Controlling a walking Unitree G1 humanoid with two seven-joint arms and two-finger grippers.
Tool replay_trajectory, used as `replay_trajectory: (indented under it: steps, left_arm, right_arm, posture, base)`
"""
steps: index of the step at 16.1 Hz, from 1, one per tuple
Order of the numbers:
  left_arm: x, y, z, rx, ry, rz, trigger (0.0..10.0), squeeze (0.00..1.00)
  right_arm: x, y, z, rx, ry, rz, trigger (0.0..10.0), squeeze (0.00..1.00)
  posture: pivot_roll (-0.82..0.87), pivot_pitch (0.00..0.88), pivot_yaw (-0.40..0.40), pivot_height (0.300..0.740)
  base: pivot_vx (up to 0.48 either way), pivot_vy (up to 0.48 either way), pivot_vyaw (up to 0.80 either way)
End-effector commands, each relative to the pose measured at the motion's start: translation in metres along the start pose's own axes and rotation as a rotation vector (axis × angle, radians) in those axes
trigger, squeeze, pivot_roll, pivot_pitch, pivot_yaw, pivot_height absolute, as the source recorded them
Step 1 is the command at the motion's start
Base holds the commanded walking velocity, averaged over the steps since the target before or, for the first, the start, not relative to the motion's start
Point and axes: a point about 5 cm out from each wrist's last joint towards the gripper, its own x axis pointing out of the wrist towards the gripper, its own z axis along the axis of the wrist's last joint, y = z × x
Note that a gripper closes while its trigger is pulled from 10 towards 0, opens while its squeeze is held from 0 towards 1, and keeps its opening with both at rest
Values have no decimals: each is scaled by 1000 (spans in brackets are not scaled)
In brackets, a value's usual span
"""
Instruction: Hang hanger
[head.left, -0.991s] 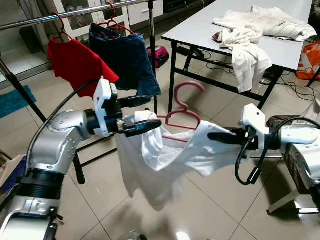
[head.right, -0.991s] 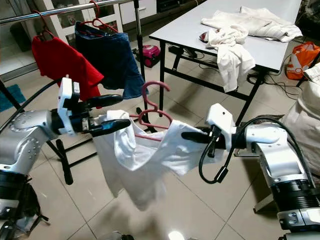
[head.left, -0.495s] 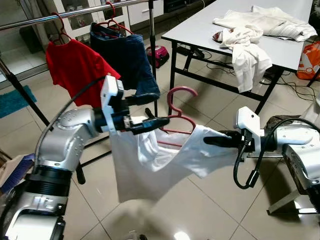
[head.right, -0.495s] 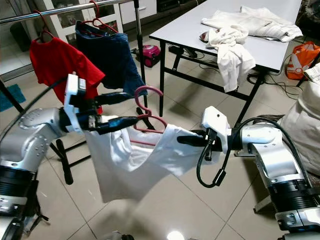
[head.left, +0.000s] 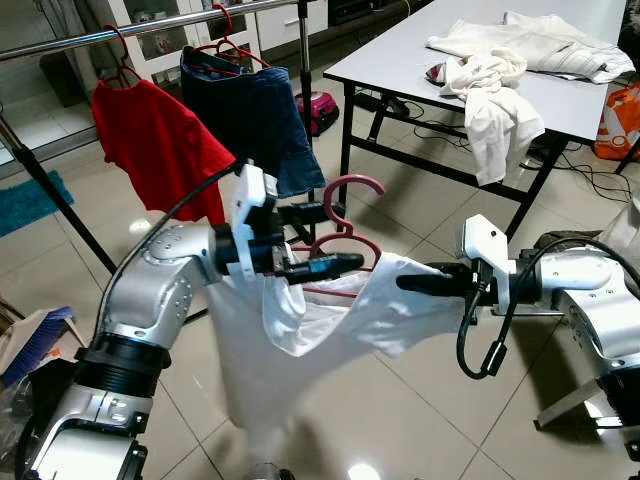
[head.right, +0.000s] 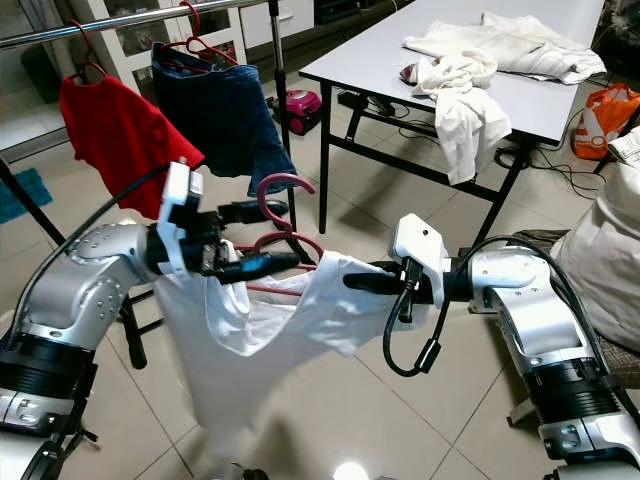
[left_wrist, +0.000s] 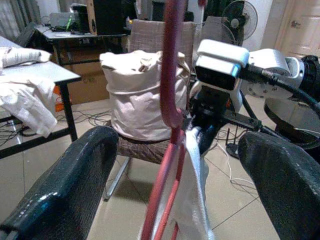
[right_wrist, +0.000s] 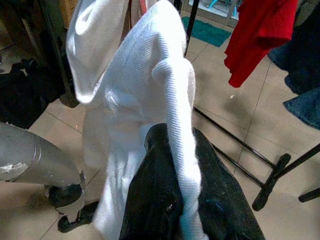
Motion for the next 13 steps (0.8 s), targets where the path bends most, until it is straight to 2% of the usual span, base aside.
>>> replay_trajectory:
  steps: [1,2,3,9,13]
  left_arm:
    - [2,2,1,23,19,-6,7412,0]
    - [2,2,1,25,21,-5,2392,0]
    - [2,5,2,34,21,9,0,0]
    - [4,9,-2,57,34,56,0,0]
    - [4,9,-1,46,12,28,0,0]
  right_arm:
    - [1,-3,18,-58,-46,4,0,0]
    - [1,-2,18,-59,-47,5,0,0]
    - [2,-1,17,-56,-48,5,0,0]
    - [4,2,15,-45,-58,8,0,0]
    - [6,5,15,-39,-63,15,0,0]
  posture:
    - [-113,0,78,740]
    - [-113,0,78,740]
    - [-113,0,78,740]
    - [-112,0,80,740]
    - [-113,0,83,740]
  base:
    - [0,0,0]
    - [0,0,0]
    - [0,0,0]
    - [0,0,0]
    - [0,0,0]
